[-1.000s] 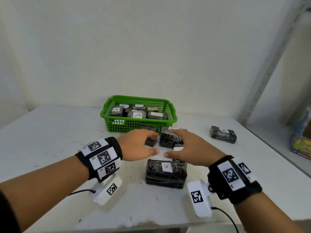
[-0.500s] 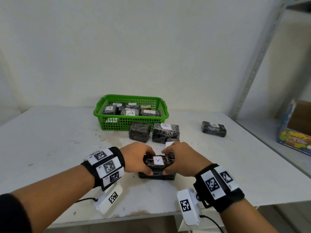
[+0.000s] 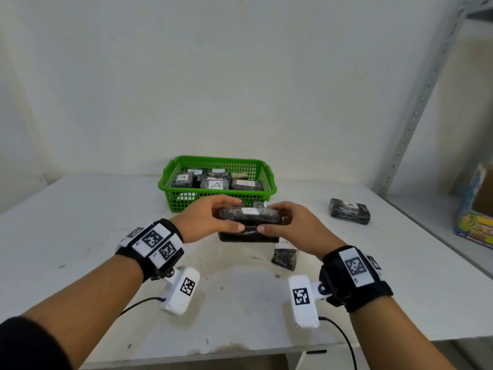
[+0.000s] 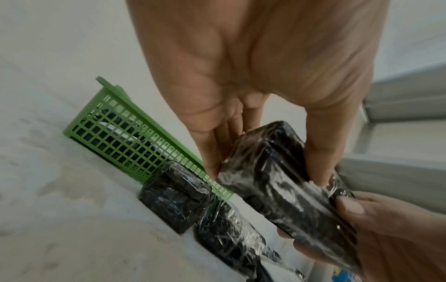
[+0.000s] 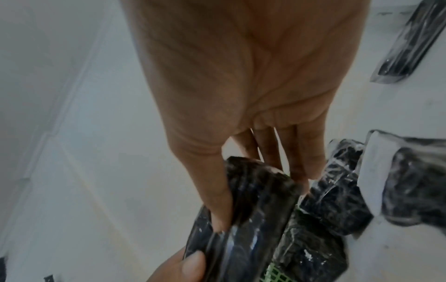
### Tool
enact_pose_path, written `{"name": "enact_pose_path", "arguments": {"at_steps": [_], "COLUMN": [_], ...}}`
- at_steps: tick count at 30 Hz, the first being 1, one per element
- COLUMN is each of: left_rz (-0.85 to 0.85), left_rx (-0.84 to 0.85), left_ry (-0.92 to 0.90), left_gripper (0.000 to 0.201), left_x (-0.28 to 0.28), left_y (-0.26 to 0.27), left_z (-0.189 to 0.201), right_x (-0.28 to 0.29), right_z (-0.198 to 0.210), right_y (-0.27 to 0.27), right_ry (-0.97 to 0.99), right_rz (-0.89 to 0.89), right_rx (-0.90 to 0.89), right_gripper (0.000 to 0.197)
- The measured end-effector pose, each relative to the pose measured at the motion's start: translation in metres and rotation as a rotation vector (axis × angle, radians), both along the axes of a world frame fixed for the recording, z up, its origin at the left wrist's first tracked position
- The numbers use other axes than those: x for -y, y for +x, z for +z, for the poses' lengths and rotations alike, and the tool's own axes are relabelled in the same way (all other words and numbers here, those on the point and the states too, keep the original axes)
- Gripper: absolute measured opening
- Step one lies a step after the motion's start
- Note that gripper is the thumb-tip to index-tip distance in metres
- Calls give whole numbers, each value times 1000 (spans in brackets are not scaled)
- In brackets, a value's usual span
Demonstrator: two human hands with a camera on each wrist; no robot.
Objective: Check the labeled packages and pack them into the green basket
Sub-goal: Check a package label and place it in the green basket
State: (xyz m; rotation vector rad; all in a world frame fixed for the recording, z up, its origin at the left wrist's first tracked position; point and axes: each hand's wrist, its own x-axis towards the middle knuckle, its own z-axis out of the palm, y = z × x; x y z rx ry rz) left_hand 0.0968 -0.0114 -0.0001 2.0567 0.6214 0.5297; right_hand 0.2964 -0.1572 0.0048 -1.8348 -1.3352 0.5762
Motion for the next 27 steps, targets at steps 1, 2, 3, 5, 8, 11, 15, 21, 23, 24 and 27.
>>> {"name": "enact_pose_path", "arguments": {"at_steps": [1, 2, 3, 5, 8, 11, 15, 21, 23, 24, 27], "left_rz": [14, 24, 28, 42, 46, 58, 96, 55, 69, 82, 91], "left_rx": [53, 96, 134, 212, 328, 393, 436, 432, 437, 443, 457], "left_ry": [-40, -82, -123, -211, -353, -439, -460, -446, -432, -424, -448], "left_gripper": [69, 70, 69, 63, 58, 55, 54, 51, 48, 48, 54], "left_x": [-3, -6, -8, -11, -11, -5, -1, 4, 7, 8, 11], "left_y": [-1, -1, -1, 1, 5, 9, 8, 3, 1, 1, 0], "left_z": [1, 1, 2, 0, -5, -7, -8, -9, -8, -7, -5], "right_x": [-5, -9, -13, -20, -25, -31, -32, -26, -24, -23, -25], "right_z": [1, 1, 1, 1, -3, -8, -7, -6, -7, -7, -9], "right_y": [-1, -1, -1, -1, -4, -7, -11, -21, -23, -24, -21], "right_ry": [59, 107, 149, 198, 226, 260, 263, 324, 342, 343, 316], "right_rz": [-18, -30, -35, -41, -38, -42, 12, -7, -10, -8, 13], "right_rx": [-45, -86, -120, -170, -259, -344, -448, -493, -489, -491, -507], "right_gripper": [56, 52, 51, 52, 57, 95, 75, 40, 38, 39, 48]}}
